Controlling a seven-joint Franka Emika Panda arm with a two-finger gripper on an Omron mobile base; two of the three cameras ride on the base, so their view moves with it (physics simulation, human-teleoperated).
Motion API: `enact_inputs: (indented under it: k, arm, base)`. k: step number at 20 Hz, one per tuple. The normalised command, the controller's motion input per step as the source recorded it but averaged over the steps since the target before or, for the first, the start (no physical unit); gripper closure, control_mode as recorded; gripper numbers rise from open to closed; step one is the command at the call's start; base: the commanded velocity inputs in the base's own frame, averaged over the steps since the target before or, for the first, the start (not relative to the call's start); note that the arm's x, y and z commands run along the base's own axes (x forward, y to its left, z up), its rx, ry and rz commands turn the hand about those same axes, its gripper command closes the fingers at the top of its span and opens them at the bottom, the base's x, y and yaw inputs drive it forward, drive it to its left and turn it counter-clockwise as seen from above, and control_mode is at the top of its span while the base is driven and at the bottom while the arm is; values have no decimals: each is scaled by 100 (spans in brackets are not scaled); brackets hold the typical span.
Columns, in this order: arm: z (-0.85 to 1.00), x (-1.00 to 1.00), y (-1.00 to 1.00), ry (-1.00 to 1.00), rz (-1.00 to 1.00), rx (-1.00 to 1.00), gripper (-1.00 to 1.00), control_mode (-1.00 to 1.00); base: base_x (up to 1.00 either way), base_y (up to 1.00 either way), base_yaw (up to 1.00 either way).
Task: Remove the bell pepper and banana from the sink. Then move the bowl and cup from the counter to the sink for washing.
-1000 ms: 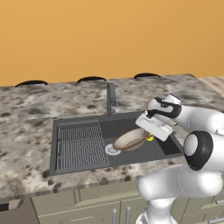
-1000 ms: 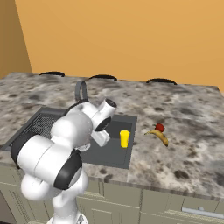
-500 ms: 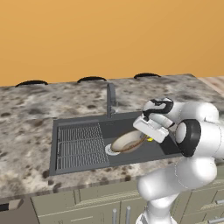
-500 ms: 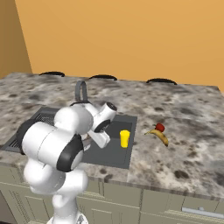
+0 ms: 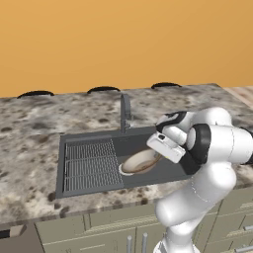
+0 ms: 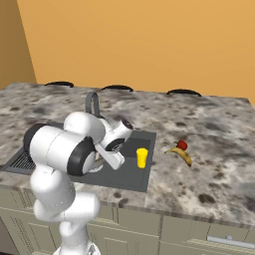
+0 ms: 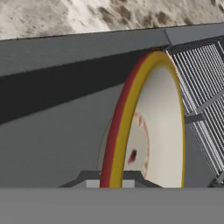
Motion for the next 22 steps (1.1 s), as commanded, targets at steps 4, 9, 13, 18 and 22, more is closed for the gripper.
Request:
enact_inputs:
  k: [4,9,13,18,22]
  arm:
    - [-20,17,11,0,5,6,100,-100]
    - [-19,16,10,0,6,7,100,-100]
    - [-20,17,5,0,6,4,100,-100]
    - [-20,16,2,0,7,3,100,-100]
    - [-18,8,-3,0,3,0,100,-100]
  base:
    - [0,0,0]
    - [0,0,0]
    - [0,0,0]
    - [0,0,0]
    - [0,0,0]
